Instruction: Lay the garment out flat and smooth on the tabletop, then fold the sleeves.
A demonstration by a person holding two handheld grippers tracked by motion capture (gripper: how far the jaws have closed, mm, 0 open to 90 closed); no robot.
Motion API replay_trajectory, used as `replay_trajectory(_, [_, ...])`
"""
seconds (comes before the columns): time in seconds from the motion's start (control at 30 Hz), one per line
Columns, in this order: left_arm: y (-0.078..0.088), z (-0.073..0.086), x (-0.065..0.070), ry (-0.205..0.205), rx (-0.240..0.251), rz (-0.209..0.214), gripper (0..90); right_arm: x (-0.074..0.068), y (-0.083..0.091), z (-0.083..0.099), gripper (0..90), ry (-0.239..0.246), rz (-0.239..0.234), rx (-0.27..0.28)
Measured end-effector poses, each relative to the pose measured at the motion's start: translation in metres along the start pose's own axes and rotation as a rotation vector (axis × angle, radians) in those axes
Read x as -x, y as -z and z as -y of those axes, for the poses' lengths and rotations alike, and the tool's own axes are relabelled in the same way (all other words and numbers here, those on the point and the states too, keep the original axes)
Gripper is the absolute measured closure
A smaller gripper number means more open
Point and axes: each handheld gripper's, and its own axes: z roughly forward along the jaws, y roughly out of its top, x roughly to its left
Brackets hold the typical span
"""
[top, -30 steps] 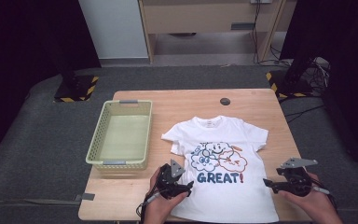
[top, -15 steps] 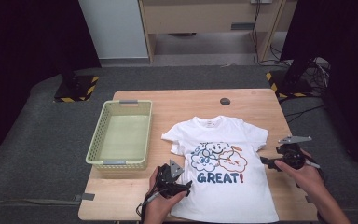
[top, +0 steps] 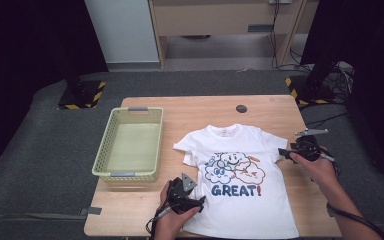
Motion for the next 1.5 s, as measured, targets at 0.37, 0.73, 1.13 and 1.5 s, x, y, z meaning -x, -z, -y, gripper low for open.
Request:
replay_trajectory(0.37, [-0.001,0.003,-0.002,0.009,0.022,0.015,11.3,0.016,-0.031,-0.016,30.5,-0.061,0.025,0.017])
replay_trajectory(0.73, [-0.001,0.005,-0.003,0.002,0.038,0.022,11.0,0.021,-0.049,-0.014,33.8,-0.078,0.047,0.017])
replay_trajectory(1.13, [-0.001,0.007,-0.004,-0.002,0.049,0.024,11.0,0.011,-0.054,-0.021,58.2,-0.045,0.010,0.011])
replay_trajectory(1.5, [-0.002,0.006,-0.005,0.000,0.055,0.020,10.9,0.010,-0.039,-0.037,85.8,-0.072,0.029,-0.047])
